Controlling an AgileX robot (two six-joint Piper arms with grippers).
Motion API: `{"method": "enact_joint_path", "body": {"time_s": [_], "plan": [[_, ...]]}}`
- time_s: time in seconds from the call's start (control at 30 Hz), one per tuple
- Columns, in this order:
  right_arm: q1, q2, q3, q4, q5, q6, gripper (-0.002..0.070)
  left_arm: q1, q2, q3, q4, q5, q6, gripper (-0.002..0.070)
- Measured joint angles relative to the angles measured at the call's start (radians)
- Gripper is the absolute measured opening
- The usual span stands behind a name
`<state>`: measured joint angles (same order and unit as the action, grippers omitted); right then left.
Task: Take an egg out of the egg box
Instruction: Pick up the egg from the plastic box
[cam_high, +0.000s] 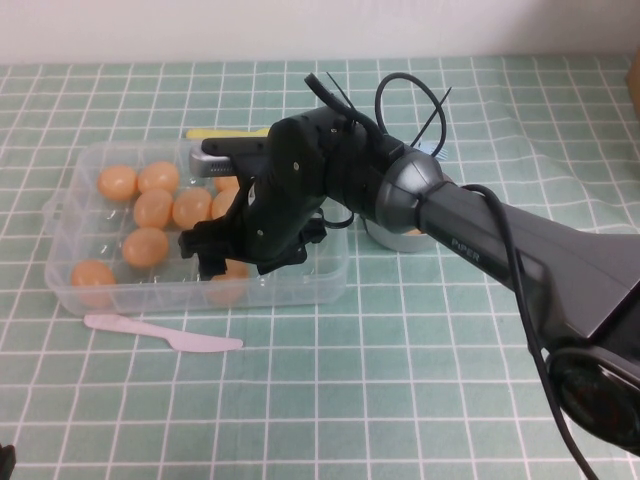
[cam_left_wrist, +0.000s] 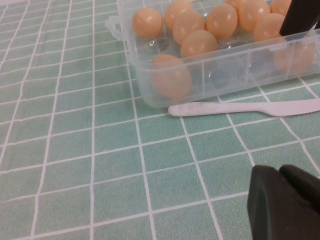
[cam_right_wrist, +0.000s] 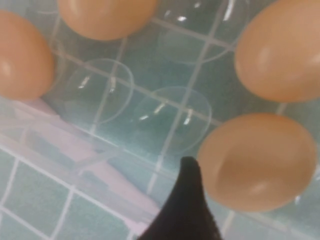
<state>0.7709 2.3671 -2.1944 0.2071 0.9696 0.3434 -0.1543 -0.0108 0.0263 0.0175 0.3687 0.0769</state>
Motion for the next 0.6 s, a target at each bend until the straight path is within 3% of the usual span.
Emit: {"method": "enact_joint_path", "body": {"time_s": [0.6], "plan": [[0.000,0.016,0.000,0.050,-0.035,0.000,0.0530,0.000,0.000,0.000,0.000,0.000,0.000,-0.0003]]}}
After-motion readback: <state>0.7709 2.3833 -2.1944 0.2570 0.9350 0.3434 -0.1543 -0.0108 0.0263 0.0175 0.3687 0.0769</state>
